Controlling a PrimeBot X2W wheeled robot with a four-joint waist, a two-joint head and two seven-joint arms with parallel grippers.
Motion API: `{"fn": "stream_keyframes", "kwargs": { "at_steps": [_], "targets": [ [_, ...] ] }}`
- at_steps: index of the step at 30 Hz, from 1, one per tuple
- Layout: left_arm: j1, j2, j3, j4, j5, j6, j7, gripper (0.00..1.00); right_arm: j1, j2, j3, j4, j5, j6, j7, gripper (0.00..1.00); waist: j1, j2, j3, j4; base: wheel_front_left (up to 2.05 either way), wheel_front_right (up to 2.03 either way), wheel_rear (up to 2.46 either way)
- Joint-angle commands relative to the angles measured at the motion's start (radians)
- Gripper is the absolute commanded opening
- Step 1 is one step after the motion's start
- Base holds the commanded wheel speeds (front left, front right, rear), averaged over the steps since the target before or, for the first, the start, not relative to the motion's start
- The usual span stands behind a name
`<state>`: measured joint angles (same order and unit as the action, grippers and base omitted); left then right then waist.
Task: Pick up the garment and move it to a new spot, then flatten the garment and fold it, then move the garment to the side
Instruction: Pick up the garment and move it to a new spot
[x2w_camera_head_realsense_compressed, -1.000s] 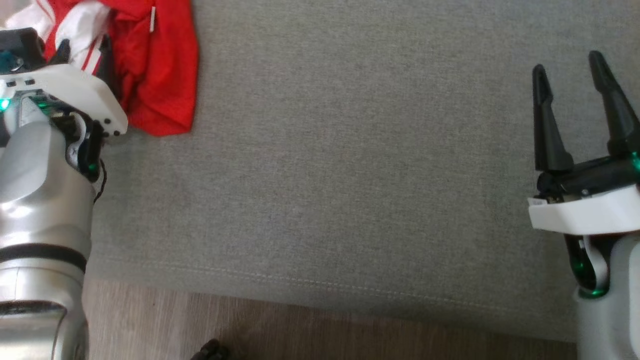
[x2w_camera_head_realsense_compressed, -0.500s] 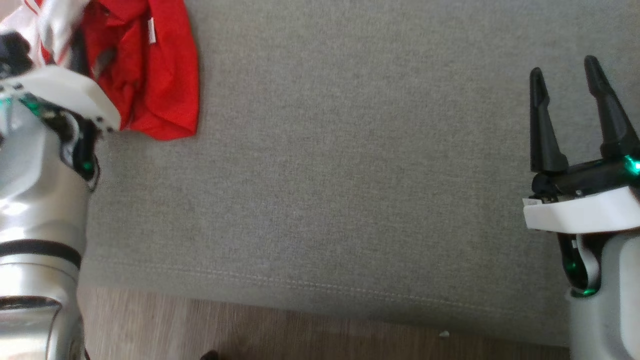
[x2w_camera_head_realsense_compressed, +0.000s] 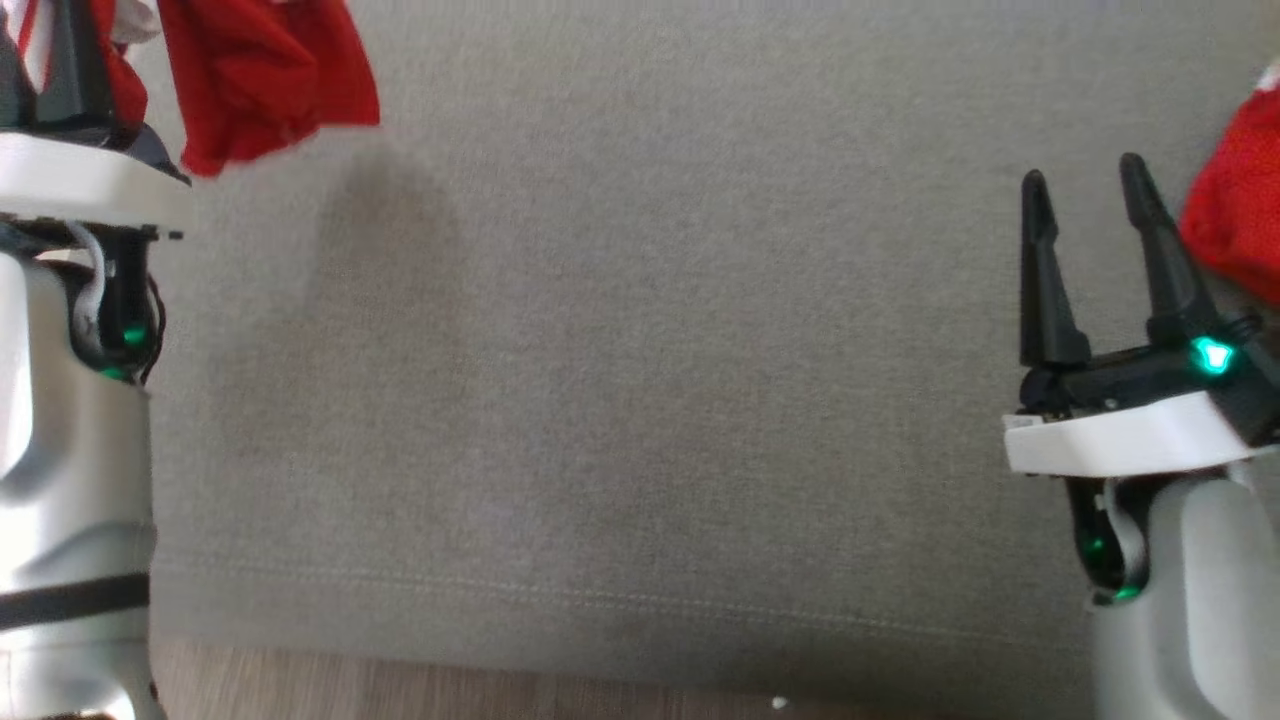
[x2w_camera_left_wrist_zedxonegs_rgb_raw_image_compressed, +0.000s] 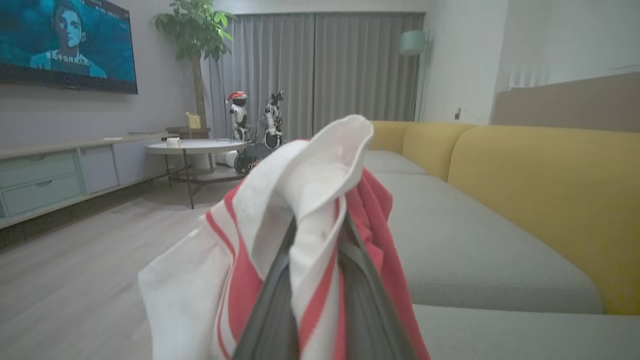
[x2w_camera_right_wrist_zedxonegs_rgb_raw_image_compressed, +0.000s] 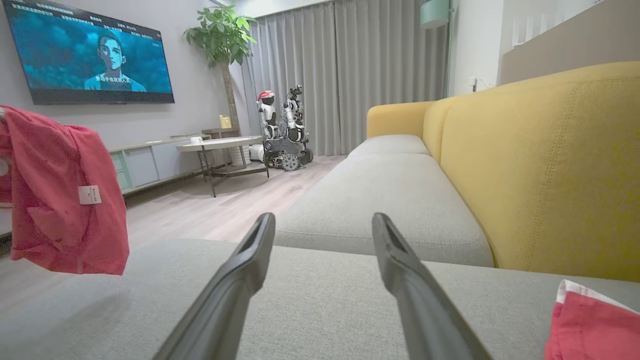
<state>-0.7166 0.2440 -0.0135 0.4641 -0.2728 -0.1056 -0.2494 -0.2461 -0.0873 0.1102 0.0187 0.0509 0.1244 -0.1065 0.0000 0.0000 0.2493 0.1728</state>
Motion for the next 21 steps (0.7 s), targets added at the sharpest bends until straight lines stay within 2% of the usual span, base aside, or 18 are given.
{"fn": "stream_keyframes", "kwargs": {
  "at_steps": [1, 12, 16, 21],
  "targets": [
    [-0.019, 0.037, 0.029, -0.072, 0.000, 0.001, -0.012, 0.00, 0.002, 0.015, 0.033, -0.021, 0.010, 0.006, -0.014, 1.00, 0.0000, 0.0000, -0.034, -0.026, 0.00, 0.00, 0.00],
    [0.030, 0.016, -0.048, -0.313, -0.025, -0.010, 0.086, 0.00, -0.016, 0.034, 0.036, 0.010, 0.032, 0.006, -0.056, 1.00, 0.0000, 0.0000, -0.056, -0.123, 0.00, 0.00, 0.00],
    [0.029, -0.010, -0.083, -0.375, -0.037, -0.011, 0.119, 0.00, -0.027, 0.036, 0.036, 0.012, 0.036, 0.006, -0.065, 1.00, 0.0000, 0.0000, -0.043, -0.152, 0.00, 0.00, 0.00],
    [0.020, -0.072, -0.159, -0.419, -0.032, -0.006, 0.153, 0.00, -0.065, 0.037, 0.058, 0.019, 0.065, 0.006, -0.083, 1.00, 0.0000, 0.0000, -0.009, -0.217, 0.00, 0.00, 0.00]
  ]
}}
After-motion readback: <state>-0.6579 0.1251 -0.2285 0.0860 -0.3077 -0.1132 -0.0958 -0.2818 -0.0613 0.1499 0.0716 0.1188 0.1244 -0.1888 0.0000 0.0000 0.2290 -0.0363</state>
